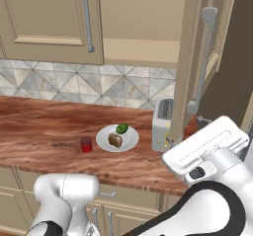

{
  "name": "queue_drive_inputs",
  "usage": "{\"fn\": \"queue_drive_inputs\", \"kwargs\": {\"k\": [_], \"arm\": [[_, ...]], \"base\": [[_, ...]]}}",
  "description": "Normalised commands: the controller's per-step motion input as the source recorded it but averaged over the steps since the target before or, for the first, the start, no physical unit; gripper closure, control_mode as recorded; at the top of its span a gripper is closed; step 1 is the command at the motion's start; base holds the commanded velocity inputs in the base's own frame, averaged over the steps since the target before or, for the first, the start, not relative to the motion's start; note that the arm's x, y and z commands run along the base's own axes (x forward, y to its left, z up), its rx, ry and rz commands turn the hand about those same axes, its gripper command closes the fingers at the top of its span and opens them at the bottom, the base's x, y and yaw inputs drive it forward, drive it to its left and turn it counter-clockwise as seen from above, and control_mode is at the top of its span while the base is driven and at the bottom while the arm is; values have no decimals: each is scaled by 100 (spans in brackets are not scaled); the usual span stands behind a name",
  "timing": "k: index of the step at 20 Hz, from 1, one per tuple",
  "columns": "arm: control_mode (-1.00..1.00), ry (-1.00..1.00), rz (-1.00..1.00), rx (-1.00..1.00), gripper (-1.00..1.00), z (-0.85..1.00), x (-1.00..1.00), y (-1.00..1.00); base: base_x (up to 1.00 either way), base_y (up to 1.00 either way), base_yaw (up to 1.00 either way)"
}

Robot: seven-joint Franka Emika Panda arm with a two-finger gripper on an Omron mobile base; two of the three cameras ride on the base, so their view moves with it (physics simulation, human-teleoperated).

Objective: Pick the avocado and bread from the counter and place them on the plate. Then pick the jam from the cabinet and place it next to the plate. Lastly close the cabinet door.

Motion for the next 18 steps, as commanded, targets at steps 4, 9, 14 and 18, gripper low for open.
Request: {"fn": "queue_drive_inputs", "kwargs": {"k": [4, 9, 14, 18], "arm": [[-100, 31, 0, -30, -100, 85, 100, 100], [-100, 33, 0, -28, -100, 75, 100, 100], [-100, 30, 0, -25, -100, 71, 100, 100], [-100, 28, 0, -20, -100, 71, 100, 97]], "base": [[0, 0, 0], [0, 0, 0], [0, 0, 0], [0, 0, 0]]}}
